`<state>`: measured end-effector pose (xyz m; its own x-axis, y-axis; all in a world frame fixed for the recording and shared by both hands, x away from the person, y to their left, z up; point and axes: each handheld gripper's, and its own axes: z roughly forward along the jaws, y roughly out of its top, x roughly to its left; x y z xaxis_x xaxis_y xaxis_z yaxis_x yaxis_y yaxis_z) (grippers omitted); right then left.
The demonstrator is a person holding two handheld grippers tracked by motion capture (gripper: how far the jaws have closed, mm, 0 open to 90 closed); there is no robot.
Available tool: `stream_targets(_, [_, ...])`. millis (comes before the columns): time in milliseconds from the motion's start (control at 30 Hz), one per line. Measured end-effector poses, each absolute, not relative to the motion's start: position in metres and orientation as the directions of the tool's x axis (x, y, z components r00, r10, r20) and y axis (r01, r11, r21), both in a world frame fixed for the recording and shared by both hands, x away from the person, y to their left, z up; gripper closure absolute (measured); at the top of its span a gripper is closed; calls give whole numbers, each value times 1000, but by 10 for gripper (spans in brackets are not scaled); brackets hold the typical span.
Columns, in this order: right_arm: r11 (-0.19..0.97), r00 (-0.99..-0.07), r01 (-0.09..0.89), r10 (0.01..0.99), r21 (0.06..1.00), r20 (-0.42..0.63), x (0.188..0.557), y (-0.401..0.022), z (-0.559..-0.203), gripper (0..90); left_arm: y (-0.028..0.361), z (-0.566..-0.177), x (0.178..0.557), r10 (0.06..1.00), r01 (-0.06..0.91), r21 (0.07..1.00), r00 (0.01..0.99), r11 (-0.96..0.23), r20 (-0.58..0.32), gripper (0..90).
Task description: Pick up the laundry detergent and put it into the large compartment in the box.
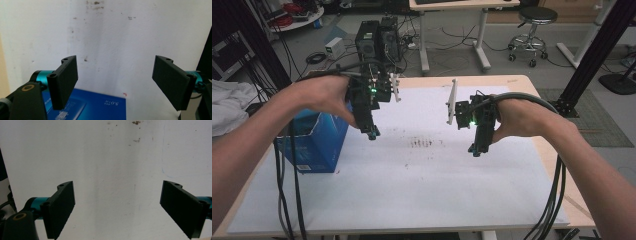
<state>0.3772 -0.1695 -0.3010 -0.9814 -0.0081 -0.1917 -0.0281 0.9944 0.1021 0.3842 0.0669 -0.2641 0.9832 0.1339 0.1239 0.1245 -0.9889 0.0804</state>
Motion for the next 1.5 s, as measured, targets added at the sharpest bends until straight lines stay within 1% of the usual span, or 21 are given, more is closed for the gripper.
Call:
stream_targets(200, [995,-981,-26,-7,98,-193,376,-168,-297,118,54,-288,381,115,106,83,988,-991,104,208])
stream_targets(400, [995,-981,-21,-2,96,-194,376,-170,-296,118,44,-299,378,96,89,70,991,-994,97,208])
stream_targets(733, [995,-981,-23,-5,92,-193,372,-171,-295,118,41,-304,377,97,91,64,990,-994,103,208])
stream_targets(867, [995,-981,-29,-10,93,-195,372,-170,-295,118,40,-306,376,94,89,63,991,-994,91,208])
stream_targets(1500, [996,-980,-28,-11,83,-198,371,-166,-296,118,45,-309,373,101,95,71,991,-993,86,208])
